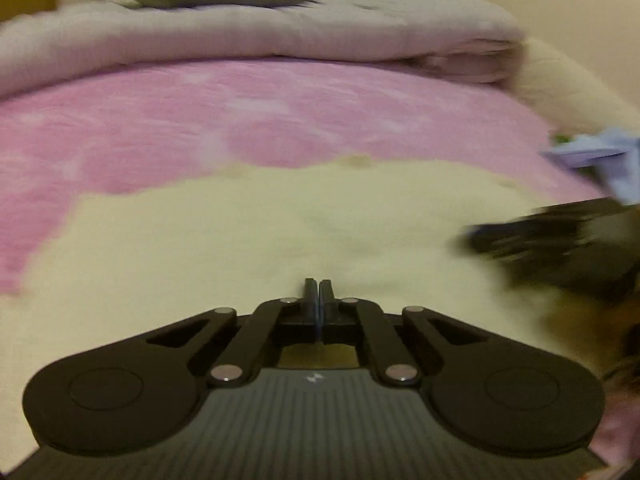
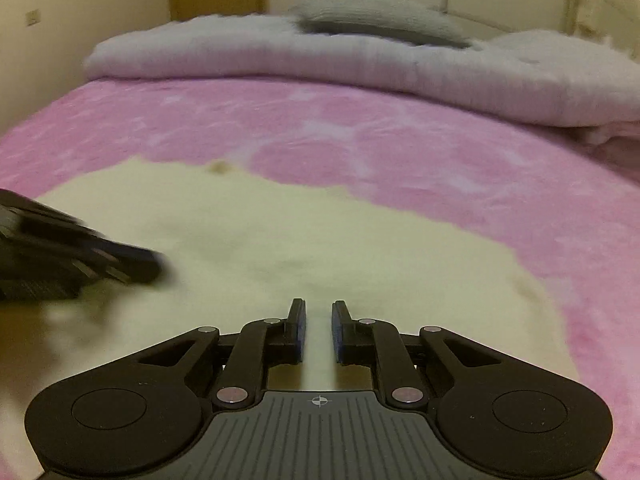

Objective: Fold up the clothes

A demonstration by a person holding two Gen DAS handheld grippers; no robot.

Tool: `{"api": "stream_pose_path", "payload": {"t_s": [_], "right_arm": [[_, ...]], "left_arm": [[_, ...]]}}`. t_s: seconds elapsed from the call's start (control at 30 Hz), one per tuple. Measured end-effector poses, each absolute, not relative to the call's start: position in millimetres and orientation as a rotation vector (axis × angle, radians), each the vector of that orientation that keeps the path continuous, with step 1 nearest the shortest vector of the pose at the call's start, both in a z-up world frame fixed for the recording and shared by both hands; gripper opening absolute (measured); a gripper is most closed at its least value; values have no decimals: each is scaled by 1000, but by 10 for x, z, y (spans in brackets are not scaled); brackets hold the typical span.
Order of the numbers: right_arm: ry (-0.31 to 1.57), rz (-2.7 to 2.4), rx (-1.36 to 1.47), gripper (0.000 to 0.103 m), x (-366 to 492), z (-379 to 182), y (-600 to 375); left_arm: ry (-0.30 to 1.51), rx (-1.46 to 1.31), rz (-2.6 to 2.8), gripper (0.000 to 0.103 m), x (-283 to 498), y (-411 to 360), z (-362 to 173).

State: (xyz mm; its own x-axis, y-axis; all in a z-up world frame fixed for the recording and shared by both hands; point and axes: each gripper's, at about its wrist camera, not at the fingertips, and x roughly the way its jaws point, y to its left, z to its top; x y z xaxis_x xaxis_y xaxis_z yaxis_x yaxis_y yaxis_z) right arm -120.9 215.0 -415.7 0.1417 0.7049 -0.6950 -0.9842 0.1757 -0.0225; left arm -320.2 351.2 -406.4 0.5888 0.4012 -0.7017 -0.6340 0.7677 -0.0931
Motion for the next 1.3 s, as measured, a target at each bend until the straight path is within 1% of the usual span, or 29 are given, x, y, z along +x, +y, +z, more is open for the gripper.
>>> {"api": "stream_pose_path", "payload": {"t_s": [0.03, 0.07, 0.1, 0.17, 0.2, 0.23, 0.33, 0.4, 0.43, 0.47, 0.5, 0.53, 0.63, 0.77, 0.87, 0.9, 0.93, 1.0, 1.13, 1.2, 1.23, 1.3], "right_arm": [[628, 1278, -533, 12, -1086, -4161, 2093], [634, 1244, -513, 12, -959, -4165, 2037], [647, 1240, -484, 10, -838, -4170, 1977], [704, 1276, -401, 7, -621, -4146, 1850], [725, 1279, -365, 6, -537, -4122, 1787], [715, 1254, -359, 6, -481, -4083, 1743], [722, 1191, -281, 8, -266, -3958, 1550], [761, 1205, -182, 8, -107, -3894, 1401], [780, 1210, -134, 9, -39, -3877, 1416], [787, 1196, -106, 12, 24, -3836, 1406], [793, 1181, -80, 18, 86, -3795, 1394], [799, 1173, -78, 19, 124, -3787, 1415], [815, 1153, -75, 20, 235, -3766, 1481], [871, 1170, -74, 20, 302, -3900, 1655], [881, 1162, -133, 19, 290, -3984, 1770], [881, 1164, -154, 19, 290, -4032, 1794], [862, 1165, -182, 19, 266, -4053, 1810], [821, 1167, -235, 14, 222, -4085, 1845], [753, 1122, -311, 12, 177, -4147, 1879], [739, 1116, -336, 12, 171, -4219, 1923], [742, 1115, -335, 13, 175, -4243, 1935], [780, 1107, -291, 16, 231, -4151, 1897]], "left_arm": [[721, -341, 647, 3, -3306, 3580, -4078], [705, -389, 638, 3, -3414, 3667, -4083], [689, -443, 635, 3, -3520, 3747, -4079], [708, -409, 719, 3, -3608, 3818, -4044], [726, -343, 762, 3, -3647, 3818, -4027], [713, -354, 767, 3, -3716, 3851, -4004], [636, -490, 756, 4, -3906, 3960, -3901], [615, -536, 773, 11, -3975, 4031, -3870], [614, -547, 789, 21, -3995, 4066, -3865], [612, -557, 804, 28, -4014, 4102, -3860], [610, -568, 820, 28, -4033, 4137, -3855], [609, -579, 836, 28, -4053, 4173, -3850], [603, -610, 883, 28, -4111, 4279, -3835], [612, -653, 926, 29, -4145, 4411, -3882], [623, -672, 878, 23, -4102, 4431, -4000], [626, -655, 876, 19, -4087, 4427, -4006], [636, -634, 881, 12, -4073, 4427, -4002], [670, -577, 895, 12, -4033, 4426, -3986], [764, -384, 919, 12, -3849, 4322, -4006], [783, -349, 934, 13, -3809, 4306, -4015], [786, -339, 940, 15, -3803, 4291, -3995], [783, -322, 957, 17, -3829, 4247, -3920]]}}
